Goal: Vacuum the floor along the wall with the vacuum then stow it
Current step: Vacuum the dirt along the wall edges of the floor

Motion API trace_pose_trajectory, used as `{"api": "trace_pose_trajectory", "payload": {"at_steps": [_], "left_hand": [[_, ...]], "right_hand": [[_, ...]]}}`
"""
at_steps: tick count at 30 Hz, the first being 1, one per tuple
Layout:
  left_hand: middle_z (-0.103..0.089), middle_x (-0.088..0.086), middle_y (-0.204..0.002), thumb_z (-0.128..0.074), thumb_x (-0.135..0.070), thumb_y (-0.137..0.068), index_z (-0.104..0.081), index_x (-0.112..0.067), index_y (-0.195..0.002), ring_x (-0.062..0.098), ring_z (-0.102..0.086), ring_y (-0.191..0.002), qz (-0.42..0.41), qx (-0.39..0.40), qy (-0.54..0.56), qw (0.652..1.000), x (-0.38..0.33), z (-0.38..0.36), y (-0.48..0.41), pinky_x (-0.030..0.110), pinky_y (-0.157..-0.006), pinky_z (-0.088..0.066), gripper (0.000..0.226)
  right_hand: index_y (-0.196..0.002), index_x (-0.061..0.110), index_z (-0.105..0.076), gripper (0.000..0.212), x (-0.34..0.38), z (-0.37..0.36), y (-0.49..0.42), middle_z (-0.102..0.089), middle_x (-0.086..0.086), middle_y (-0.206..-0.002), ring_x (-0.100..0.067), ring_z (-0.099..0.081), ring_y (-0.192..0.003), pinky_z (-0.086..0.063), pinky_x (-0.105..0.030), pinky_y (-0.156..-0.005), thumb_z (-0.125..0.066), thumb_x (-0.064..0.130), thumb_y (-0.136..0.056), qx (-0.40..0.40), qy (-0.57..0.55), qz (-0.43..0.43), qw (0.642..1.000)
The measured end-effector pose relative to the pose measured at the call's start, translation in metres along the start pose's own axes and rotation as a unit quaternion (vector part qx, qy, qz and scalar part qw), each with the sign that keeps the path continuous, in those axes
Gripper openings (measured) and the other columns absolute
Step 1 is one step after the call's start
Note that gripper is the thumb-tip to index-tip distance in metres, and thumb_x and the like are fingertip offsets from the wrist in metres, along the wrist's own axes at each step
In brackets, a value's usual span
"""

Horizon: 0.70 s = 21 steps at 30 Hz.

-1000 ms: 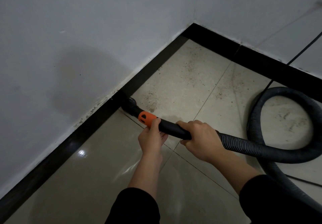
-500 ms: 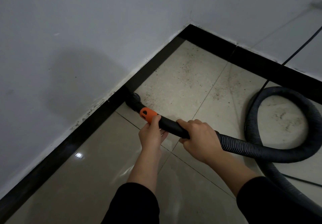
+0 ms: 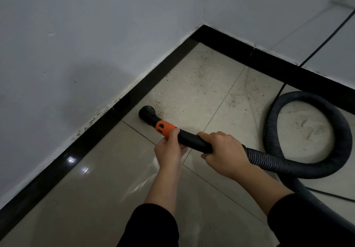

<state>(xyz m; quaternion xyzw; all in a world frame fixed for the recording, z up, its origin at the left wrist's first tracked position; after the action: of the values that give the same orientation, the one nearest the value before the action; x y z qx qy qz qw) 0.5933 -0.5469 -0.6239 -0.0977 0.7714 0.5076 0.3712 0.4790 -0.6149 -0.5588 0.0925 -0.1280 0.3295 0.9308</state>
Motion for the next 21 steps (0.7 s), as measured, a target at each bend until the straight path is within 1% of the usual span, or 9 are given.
{"api": "trace_pose_trajectory", "payload": {"at_steps": [4, 8, 11, 14, 21], "left_hand": [[-0.073, 0.008, -0.080, -0.066, -0.018, -0.087, -0.067, -0.005, -0.089, 0.011, -0.072, -0.068, 0.007, -0.001, -0.001, 1.000, 0.006, -0.004, 0.007, 0.021, -0.059, -0.057, 0.013], [-0.073, 0.008, -0.080, -0.066, -0.018, -0.087, -0.067, -0.005, -0.087, 0.014, -0.072, -0.074, 0.008, 0.002, -0.005, 1.000, 0.012, -0.009, 0.013, 0.023, -0.064, -0.058, 0.013], [-0.073, 0.010, -0.082, -0.066, -0.018, -0.087, -0.066, -0.005, -0.088, 0.015, -0.072, -0.076, 0.014, 0.010, -0.003, 1.000, 0.016, -0.015, 0.016, 0.023, -0.065, -0.058, 0.013], [-0.073, 0.011, -0.085, -0.066, -0.019, -0.087, -0.067, -0.004, -0.091, 0.015, -0.071, -0.076, 0.016, 0.022, -0.010, 1.000, 0.019, -0.022, 0.018, 0.022, -0.063, -0.057, 0.016], [-0.072, 0.011, -0.094, -0.064, -0.023, -0.090, -0.065, -0.007, -0.094, 0.018, -0.071, -0.085, 0.024, 0.068, -0.044, 0.996, 0.028, -0.037, 0.020, 0.025, -0.070, -0.059, 0.017]], "right_hand": [[-0.109, 0.026, -0.054, 0.029, -0.006, 0.003, 0.006, -0.059, 0.000, -0.086, -0.022, -0.053, -0.085, -0.031, -0.030, -0.064, -0.058, 0.018, -0.081, 0.012, 0.002, -0.002, 1.000], [-0.107, 0.026, -0.054, 0.028, -0.015, 0.005, 0.013, -0.059, -0.001, -0.085, -0.023, -0.053, -0.084, -0.034, -0.030, -0.063, -0.057, 0.017, -0.081, 0.019, 0.002, -0.010, 1.000], [-0.104, 0.026, -0.053, 0.026, -0.021, 0.007, 0.017, -0.058, -0.001, -0.084, -0.024, -0.053, -0.083, -0.034, -0.031, -0.063, -0.058, 0.017, -0.080, 0.021, 0.001, -0.017, 1.000], [-0.103, 0.026, -0.053, 0.025, -0.027, 0.011, 0.020, -0.058, -0.001, -0.084, -0.024, -0.054, -0.083, -0.032, -0.031, -0.063, -0.058, 0.017, -0.080, 0.020, 0.004, -0.025, 0.999], [-0.106, 0.024, -0.054, 0.026, -0.040, 0.020, 0.026, -0.058, -0.002, -0.085, -0.024, -0.053, -0.084, -0.029, -0.031, -0.064, -0.058, 0.018, -0.081, 0.008, 0.027, -0.036, 0.999]]}}
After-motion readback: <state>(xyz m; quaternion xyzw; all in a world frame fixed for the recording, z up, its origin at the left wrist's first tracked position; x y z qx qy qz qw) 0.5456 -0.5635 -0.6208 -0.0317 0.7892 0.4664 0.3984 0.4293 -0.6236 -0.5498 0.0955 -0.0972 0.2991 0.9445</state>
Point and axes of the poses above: each hand's wrist, its own y-axis away from the middle knuckle, its own z-axis out of the back of the hand, x = y × z, the point moved 7 cm from there along -y, towards the middle knuckle
